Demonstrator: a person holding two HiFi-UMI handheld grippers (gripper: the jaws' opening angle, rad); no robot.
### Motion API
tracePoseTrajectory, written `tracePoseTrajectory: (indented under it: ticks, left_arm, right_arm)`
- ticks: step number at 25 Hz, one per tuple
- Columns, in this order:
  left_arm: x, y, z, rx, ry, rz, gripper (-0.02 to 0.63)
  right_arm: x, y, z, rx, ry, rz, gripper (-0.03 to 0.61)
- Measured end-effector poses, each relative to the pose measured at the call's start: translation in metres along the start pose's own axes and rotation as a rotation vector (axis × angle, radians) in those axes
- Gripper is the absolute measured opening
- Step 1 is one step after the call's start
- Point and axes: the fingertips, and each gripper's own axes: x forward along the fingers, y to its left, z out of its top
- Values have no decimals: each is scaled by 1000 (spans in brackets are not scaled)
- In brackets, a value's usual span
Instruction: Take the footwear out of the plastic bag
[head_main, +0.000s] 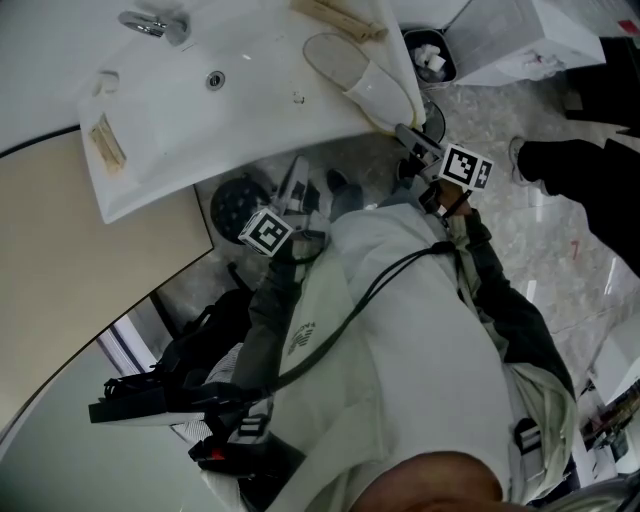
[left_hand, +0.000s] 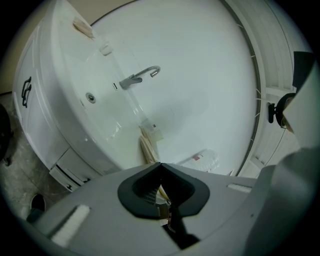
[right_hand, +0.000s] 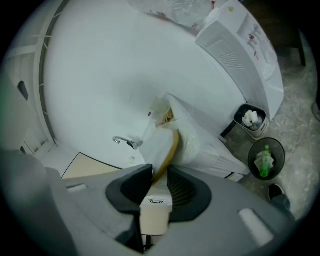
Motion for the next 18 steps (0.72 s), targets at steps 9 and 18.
tracePoseTrajectory:
  ticks: [9,18]
  left_arm:
    - [25,-7,-12,-68,66,-92,78]
    - [82,-13,-35,-111,150,-143,309]
  right_arm:
    - [-33,19,0,-39,-8,188,61]
    - [-49,31,9,-67,-46,254,57]
